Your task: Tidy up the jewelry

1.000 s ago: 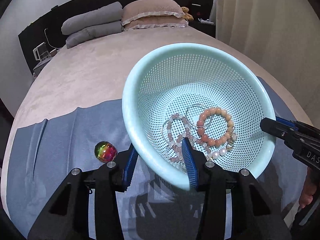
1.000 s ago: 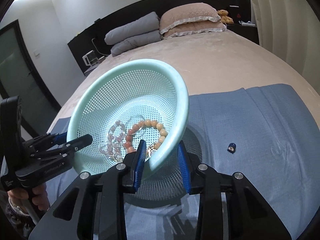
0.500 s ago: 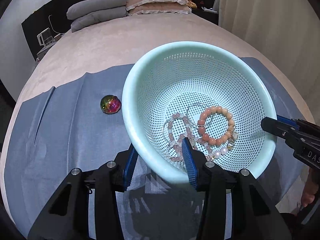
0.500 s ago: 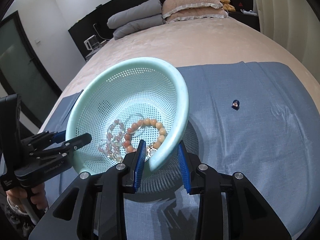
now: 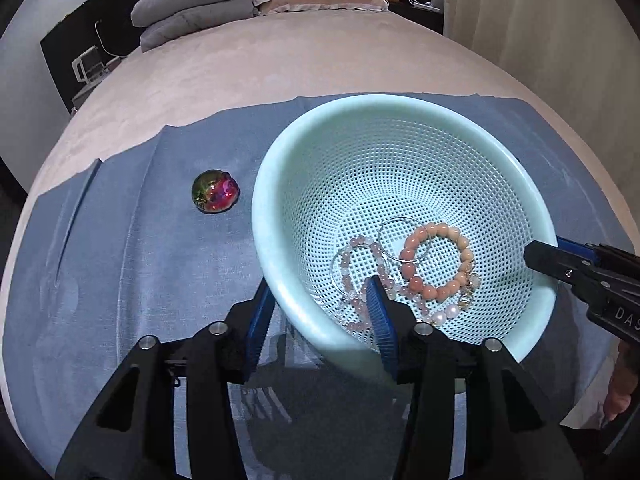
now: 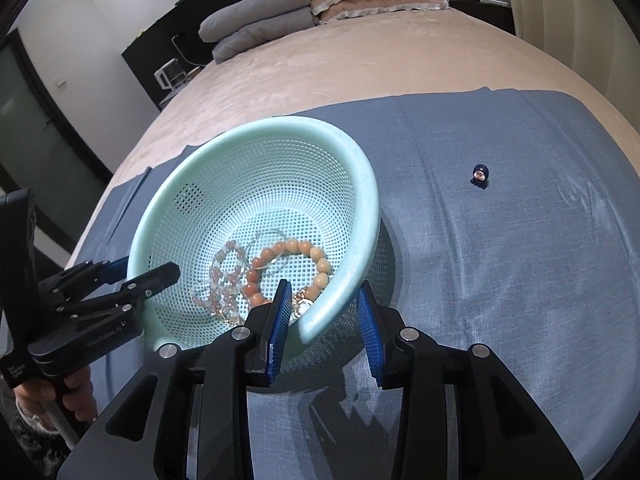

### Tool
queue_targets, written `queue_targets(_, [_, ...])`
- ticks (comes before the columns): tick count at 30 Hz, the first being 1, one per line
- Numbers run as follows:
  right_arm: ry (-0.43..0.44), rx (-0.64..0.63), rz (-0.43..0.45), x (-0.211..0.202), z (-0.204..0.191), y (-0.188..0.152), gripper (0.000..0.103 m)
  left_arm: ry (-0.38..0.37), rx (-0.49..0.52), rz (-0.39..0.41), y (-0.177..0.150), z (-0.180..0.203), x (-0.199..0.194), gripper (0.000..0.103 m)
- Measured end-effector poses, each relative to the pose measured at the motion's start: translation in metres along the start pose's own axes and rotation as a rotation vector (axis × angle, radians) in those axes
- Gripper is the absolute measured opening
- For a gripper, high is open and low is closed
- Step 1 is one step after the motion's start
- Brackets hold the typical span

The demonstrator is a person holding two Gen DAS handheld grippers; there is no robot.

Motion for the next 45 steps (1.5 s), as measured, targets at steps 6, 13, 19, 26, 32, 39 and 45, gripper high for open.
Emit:
queue_targets(6, [-0.087, -0.052, 0.051, -0.009, -0.004, -0.001, 0.056, 0.081, 0.001, 0.04, -0.002, -0.005, -0.012, 0.085])
queue_targets(13, [-0.158, -0.103, 0.186, -0.051, -0.013, -0.003, 0.085, 0.118, -0.025, 0.12, -0.008, -0.012, -0.049, 0.097])
queue_targets(19, [-0.203, -0.172, 0.264, -0.086, -0.03, -0.013, 0.087, 0.128, -0.063, 0.191, -0.015, -0.011, -0.087, 0.097])
queue_targets(26, [-0.2, -0.226, 0.347, -0.13, -0.045, -0.042, 0.089, 0.088, -0.093, 0.264, -0.038, -0.004, -0.126, 0.097])
queue_targets(32, [-0.178, -0.195, 0.405, -0.161, -0.042, -0.072, 0.091, 0.078, -0.097, 0.37, -0.065, 0.014, -0.16, 0.097])
queue_targets(39, [-0.153, -0.138, 0.391, -0.167, -0.028, -0.103, 0.091, 0.118, -0.082, 0.363, -0.089, 0.04, -0.164, 0.097])
queue_targets(45, [-0.137, -0.107, 0.358, -0.16, -0.013, -0.12, 0.091, 0.113, -0.06, 0.336, -0.103, 0.05, -0.155, 0.097])
Point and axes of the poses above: each gripper's, at about its wrist camera, not at the fingertips, and x roughly the way its jaws point, z to its right, y to its top, the point moved 1 cm from there along x, roughly the way its jaws point, and after that the axes turned 5 degrees about x, right-handed, at the moved point
